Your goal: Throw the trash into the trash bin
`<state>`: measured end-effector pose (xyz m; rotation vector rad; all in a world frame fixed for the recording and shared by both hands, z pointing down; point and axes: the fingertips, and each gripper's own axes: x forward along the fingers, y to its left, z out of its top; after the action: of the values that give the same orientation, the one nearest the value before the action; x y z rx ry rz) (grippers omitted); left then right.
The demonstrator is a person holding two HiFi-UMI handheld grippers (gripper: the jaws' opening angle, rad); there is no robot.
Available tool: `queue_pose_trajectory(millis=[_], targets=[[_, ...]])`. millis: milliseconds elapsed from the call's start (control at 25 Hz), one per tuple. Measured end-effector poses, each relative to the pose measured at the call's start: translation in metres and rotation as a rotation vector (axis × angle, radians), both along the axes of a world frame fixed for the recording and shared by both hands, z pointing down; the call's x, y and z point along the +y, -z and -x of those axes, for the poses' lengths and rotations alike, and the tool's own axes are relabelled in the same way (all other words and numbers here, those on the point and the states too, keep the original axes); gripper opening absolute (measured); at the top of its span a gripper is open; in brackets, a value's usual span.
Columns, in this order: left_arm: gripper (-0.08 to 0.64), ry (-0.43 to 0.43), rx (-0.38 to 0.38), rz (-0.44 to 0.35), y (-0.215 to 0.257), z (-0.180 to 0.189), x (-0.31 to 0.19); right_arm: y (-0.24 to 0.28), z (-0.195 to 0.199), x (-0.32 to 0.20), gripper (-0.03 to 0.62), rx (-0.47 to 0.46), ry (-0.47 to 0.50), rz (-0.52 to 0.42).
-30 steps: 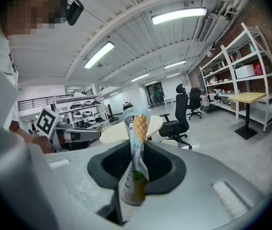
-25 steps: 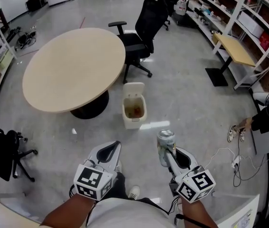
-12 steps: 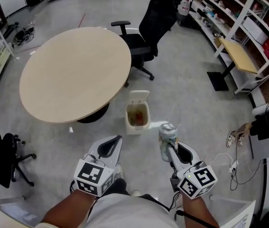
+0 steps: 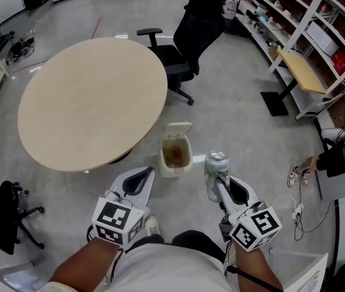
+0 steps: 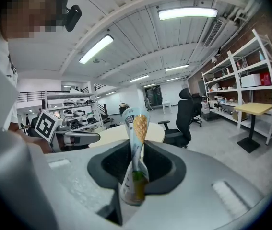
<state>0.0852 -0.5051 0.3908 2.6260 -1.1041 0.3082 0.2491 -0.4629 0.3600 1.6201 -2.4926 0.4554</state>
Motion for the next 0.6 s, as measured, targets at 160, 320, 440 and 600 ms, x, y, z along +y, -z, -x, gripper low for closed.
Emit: queue_pose_trajectory(millis=[160, 320, 440, 600], targets=[[0.008, -0.016, -0.005, 0.019, -0.005, 0.000, -0.002, -0.002, 0.003, -0.004, 0.080, -0.004, -0.010, 0.009], [0.008, -0.018, -0.017, 0.035, -0.012, 0.000, -0.007, -0.006, 0.002, -0.010, 0.080, -0.020, -0.023, 0.014], [0.008, -0.020, -0.029, 0.038, -0.014, -0.003, -0.013, -0.010, -0.003, -0.017, 0.080, -0.032, -0.027, 0.016], [0.008, -0.016, -0.044, 0.036, -0.016, -0.006, -0.023, -0.015, -0.007, -0.029, 0.080, -0.047, -0.026, 0.016]])
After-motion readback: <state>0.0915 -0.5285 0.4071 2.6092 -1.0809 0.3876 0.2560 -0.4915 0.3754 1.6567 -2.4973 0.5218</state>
